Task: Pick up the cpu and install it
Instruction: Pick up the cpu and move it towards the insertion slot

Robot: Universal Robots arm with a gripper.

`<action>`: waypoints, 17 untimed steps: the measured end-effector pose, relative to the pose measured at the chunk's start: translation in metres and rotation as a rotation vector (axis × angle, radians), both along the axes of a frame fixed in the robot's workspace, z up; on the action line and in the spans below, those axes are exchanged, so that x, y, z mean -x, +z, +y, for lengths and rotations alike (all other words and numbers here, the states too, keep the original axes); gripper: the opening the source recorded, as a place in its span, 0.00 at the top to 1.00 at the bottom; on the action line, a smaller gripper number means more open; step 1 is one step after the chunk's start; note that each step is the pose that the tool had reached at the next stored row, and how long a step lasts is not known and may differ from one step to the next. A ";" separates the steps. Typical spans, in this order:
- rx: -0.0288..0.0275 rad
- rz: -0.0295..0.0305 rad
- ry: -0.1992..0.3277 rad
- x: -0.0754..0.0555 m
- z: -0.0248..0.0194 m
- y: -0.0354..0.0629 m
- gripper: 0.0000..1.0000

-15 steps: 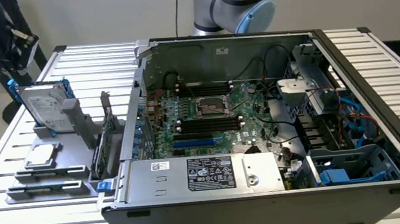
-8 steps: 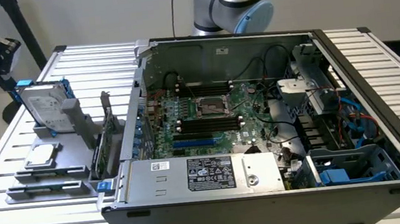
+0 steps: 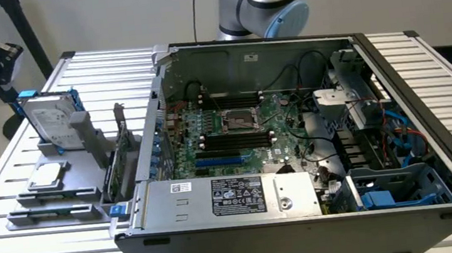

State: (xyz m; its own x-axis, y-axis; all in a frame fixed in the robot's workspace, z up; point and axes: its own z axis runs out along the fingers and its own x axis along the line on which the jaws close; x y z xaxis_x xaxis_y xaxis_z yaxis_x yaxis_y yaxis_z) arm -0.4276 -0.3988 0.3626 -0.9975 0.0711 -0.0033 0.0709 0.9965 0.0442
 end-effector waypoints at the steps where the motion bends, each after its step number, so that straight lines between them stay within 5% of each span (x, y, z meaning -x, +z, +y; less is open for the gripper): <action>1: 0.0000 0.0000 0.000 0.000 0.0000 0.0000 0.89; 8: 0.0000 0.0000 0.000 0.000 0.0000 0.0000 0.88; 10: 0.0000 0.0001 0.000 0.000 0.0000 0.0000 0.83; 11: 0.0000 0.0000 0.000 0.000 0.0000 0.0000 0.70; 17: 0.0001 0.0000 0.000 0.000 -0.0001 -0.0033 0.53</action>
State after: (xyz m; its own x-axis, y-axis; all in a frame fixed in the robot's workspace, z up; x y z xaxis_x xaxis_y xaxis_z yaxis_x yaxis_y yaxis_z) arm -0.4278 -0.3989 0.3592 -0.9975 0.0712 -0.0033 0.0710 0.9965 0.0441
